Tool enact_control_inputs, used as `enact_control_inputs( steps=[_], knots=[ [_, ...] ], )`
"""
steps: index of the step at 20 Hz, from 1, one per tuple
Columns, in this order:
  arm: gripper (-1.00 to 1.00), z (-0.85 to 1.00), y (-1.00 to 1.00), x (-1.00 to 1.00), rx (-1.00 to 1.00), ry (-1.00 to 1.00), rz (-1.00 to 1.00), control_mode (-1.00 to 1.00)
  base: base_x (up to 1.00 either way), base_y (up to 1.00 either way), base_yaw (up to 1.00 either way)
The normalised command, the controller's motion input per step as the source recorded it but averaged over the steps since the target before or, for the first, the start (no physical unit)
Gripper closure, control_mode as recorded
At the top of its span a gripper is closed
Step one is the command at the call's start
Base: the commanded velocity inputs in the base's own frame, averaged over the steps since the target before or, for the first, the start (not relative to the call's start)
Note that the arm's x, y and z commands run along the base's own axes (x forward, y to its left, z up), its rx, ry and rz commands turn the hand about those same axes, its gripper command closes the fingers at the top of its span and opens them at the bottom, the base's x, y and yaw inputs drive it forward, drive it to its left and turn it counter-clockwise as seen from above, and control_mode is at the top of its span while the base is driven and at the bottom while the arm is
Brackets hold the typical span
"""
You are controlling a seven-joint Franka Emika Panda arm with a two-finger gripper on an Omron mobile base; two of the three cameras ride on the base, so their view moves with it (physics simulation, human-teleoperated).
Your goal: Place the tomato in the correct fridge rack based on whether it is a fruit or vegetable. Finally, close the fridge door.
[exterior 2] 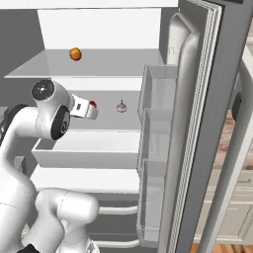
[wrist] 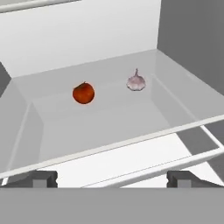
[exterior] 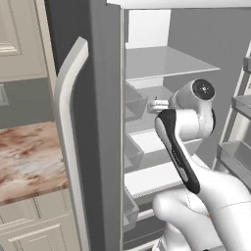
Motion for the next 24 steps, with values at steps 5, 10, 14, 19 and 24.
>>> enact_control_inputs(
  steps=[5,10,14,19,24],
  knots=[
    [-1.0,0.01,-0.04,-0.06,0.0,0.21,0.31,-1.0,0.0,0.0,0.0],
    [-1.0,-0.15,0.27,-0.03,-0.06,0.13,0.24,-1.0,0.0,0.0,0.0],
    [-1.0,0.0,0.02,0.0,-0.04,0.02,0.0,-1.0,0.0,0.0,0.0],
    [-1.0,-0.03,0.02,-0.11,-0.05,0.07,0.0,1.0,-0.18,0.0,0.0],
    [-1.0,0.0,0.0,0.0,0.0,0.0,0.0,1.0,-0.5,-0.09,0.0]
  ],
)
